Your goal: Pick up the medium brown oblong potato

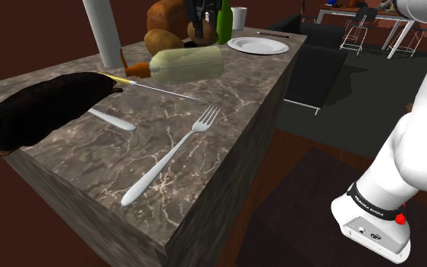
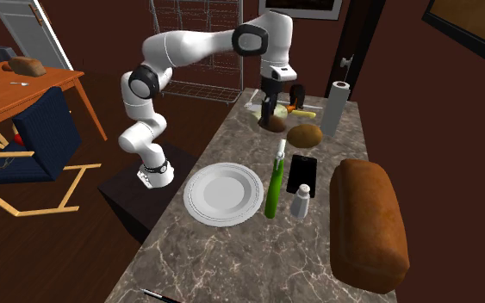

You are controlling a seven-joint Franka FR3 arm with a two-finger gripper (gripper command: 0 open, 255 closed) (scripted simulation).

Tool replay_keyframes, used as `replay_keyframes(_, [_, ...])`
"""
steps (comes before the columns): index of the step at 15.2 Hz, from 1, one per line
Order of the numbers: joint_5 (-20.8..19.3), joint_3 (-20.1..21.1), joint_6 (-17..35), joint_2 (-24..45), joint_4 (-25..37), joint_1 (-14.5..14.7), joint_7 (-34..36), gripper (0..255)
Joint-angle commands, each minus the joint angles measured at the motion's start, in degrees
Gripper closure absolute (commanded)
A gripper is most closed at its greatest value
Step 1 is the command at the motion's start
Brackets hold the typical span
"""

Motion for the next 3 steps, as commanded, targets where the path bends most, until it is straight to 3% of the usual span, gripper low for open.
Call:
replay_keyframes(1, [-0.4,0.1,-2.3,1.1,3.3,0.3,-0.2,255])
replay_keyframes(3, [-0.4,0.1,-2.5,1.2,3.5,0.4,-0.2,255])
